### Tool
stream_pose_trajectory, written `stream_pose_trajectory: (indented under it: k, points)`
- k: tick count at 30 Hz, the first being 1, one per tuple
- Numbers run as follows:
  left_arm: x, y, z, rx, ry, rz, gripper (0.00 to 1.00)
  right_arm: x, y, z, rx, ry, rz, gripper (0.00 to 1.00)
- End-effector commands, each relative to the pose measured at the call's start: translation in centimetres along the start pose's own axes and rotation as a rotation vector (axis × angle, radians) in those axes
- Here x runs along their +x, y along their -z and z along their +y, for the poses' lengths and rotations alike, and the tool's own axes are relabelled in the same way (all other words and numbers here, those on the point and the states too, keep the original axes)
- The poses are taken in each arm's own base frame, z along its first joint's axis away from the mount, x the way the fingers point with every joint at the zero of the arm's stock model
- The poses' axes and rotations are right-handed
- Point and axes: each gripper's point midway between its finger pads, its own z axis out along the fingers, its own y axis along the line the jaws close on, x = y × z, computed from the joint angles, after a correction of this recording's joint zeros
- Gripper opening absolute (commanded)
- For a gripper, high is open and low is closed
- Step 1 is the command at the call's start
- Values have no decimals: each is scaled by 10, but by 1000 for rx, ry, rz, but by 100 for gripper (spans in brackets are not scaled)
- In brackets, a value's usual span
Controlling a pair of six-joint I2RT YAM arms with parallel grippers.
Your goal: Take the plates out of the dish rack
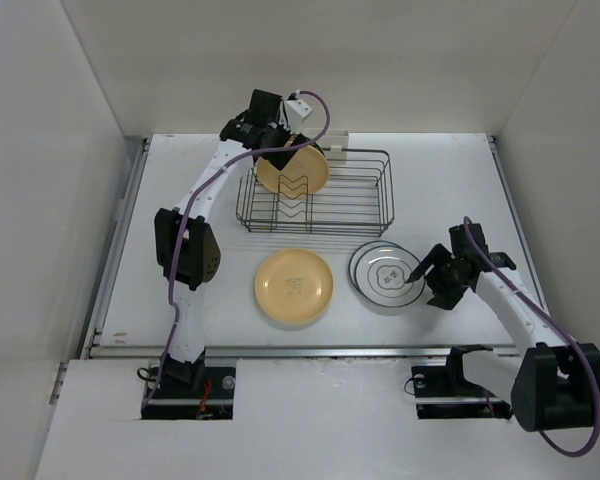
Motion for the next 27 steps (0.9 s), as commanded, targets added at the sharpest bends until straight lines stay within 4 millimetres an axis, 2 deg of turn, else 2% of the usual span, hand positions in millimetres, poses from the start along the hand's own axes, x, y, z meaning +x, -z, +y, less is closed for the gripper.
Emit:
stream_pose_trajectory:
  k: [1,5,8,9,11,13,19,23,26,27]
  points:
    - [-19,-7,23,-107,-71,-33,79,-13,1,6,-13,31,-47,79]
    - [-20,-9,26,-122,-80,-35,79,-24,-11,14,-23,33,-69,79]
    - [-23,-10,27,-127,-79,-45,79,-28,-26,12,4,21,-56,76]
    - [-25,-10,28,-131,-78,-53,79,-34,-30,19,-12,23,-70,76]
    - [-25,-10,28,-131,-78,-53,79,-35,-43,17,9,11,-51,72]
    - [-23,-10,27,-127,-79,-45,79,-41,-51,22,17,9,-44,71]
    - [-21,-10,25,-115,-90,-40,76,-49,-57,45,37,80,-87,70]
    - [-18,-14,20,-90,-92,-32,75,-48,-62,44,64,100,-94,71]
    - [-18,-14,20,-90,-92,-32,75,-51,-67,54,56,110,-113,71]
    - [-20,-12,23,-102,-91,-36,75,-53,-69,51,80,110,-111,71]
